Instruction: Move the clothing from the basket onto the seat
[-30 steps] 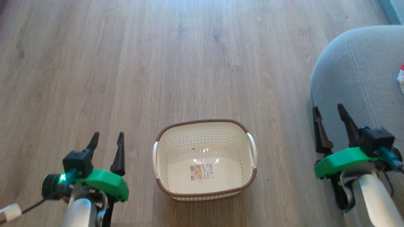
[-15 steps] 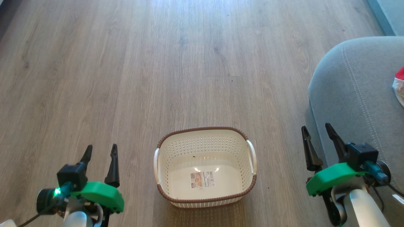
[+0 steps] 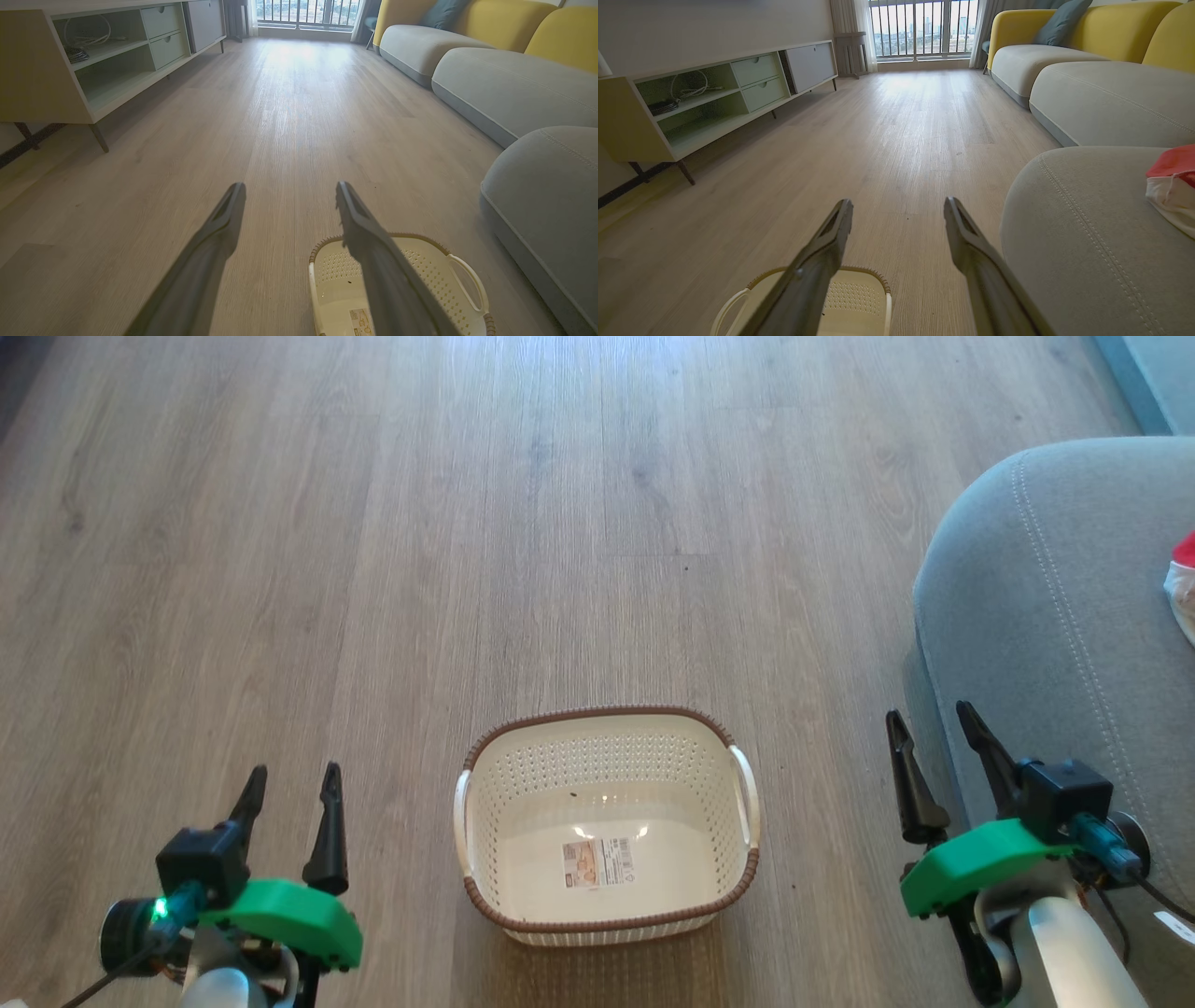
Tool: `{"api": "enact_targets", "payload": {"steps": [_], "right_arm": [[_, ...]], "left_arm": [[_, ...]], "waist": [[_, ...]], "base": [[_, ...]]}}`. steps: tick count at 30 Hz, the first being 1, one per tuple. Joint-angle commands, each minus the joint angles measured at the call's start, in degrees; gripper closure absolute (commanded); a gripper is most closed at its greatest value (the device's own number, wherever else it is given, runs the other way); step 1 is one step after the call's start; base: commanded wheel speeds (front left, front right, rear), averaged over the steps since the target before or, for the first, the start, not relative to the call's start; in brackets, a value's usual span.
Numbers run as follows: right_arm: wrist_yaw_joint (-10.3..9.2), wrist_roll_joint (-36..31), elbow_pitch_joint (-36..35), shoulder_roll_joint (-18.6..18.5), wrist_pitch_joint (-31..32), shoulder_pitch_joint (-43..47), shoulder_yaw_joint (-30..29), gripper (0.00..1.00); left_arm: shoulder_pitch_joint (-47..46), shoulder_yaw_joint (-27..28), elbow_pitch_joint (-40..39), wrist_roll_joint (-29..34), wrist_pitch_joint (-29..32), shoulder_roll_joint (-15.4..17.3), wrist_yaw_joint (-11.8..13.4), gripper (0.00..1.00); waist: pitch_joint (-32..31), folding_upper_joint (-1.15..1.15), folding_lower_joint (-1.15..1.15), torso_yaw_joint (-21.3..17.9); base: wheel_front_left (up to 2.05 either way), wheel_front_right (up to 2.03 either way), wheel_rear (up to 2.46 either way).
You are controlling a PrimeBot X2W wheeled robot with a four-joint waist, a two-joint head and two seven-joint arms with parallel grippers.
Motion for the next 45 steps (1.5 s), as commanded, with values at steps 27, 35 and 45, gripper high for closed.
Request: {"api": "enact_targets", "payload": {"steps": [27, 35, 45], "right_arm": [[0.01, 11.1, 1.6, 0.4, 3.0, 0.7, -1.0, 1.00], [0.01, 16.4, 0.9, 0.5, 4.2, 0.8, -1.4, 1.00], [0.01, 22.4, 0.2, 0.7, 5.7, 0.9, -1.9, 1.00]], "left_arm": [[0.1, 0.5, 1.8, -12.1, 3.0, -0.2, -0.9, 1.00], [0.0, 0.7, 1.4, -17.5, 4.3, -0.1, -1.1, 1.00], [-0.3, 1.1, 0.9, -23.5, 5.7, -0.1, -1.3, 1.00]], "waist": [[-0.2, 0.00, 0.00, -0.2], [-0.2, 0.00, 0.00, -0.3], [-0.3, 0.00, 0.00, -0.3]], "base": [[0.00, 0.00, 0.00], [0.00, 0.00, 0.00], [0.00, 0.00, 0.00]]}}
